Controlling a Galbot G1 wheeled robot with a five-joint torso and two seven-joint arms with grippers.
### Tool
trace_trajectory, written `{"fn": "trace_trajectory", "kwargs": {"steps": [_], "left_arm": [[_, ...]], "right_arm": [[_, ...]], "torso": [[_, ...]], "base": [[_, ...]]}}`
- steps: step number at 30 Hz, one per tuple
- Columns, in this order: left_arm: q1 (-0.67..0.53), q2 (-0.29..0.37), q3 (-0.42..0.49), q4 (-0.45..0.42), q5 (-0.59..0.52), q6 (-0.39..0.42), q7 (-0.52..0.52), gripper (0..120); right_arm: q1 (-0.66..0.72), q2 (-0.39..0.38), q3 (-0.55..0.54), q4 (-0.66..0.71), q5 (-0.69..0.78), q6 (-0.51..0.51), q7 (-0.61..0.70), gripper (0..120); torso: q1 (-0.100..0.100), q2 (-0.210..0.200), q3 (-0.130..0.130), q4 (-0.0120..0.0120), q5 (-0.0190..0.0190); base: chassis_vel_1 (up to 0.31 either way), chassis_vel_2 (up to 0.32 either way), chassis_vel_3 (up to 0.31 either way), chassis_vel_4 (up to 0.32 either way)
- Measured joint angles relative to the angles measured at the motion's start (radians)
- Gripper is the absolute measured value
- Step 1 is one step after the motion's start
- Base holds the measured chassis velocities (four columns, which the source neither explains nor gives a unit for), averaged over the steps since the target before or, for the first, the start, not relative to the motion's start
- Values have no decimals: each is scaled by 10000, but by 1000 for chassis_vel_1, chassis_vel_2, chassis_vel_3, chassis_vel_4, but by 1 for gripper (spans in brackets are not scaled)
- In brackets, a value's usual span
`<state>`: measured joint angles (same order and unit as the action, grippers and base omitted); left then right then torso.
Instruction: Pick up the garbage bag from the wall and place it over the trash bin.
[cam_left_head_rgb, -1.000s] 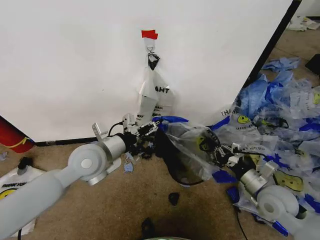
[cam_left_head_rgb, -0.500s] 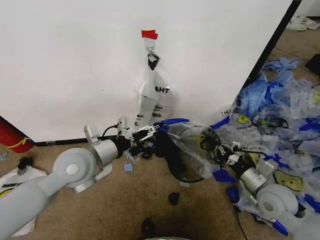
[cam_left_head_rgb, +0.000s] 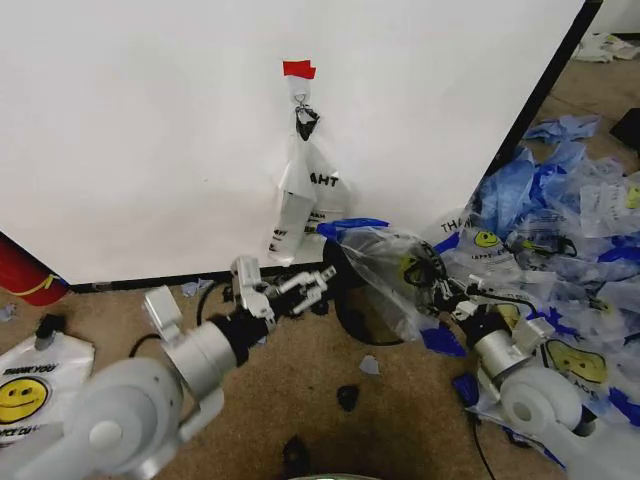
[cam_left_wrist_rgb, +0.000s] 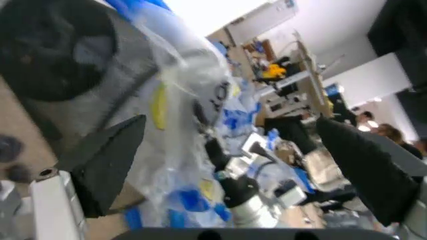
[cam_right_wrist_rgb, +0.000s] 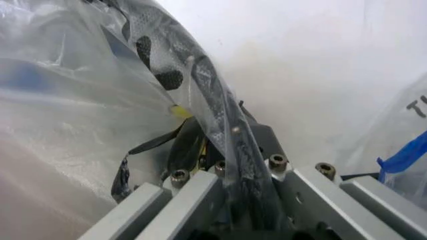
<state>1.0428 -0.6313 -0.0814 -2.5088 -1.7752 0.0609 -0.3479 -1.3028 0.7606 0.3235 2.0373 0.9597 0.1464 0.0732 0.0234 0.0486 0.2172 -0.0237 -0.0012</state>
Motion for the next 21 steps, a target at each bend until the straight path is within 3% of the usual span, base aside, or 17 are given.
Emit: {"fn": "trace_trajectory", "kwargs": {"steps": [13,21], "left_arm": [[-1167,-568,930,63,-313,349,54,100],[-2113,-961,1777,905,-143,347,-94,100]], "right_arm": [[437,697,-628,-49,-1817,138,1178,0],[704,1403,-1021,-26,-2598,-22,1707,0]], "torso": [[0,0,0,0,0],[1,0,1,1,1]], "base": [[0,0,0,0],[0,0,0,0]]}}
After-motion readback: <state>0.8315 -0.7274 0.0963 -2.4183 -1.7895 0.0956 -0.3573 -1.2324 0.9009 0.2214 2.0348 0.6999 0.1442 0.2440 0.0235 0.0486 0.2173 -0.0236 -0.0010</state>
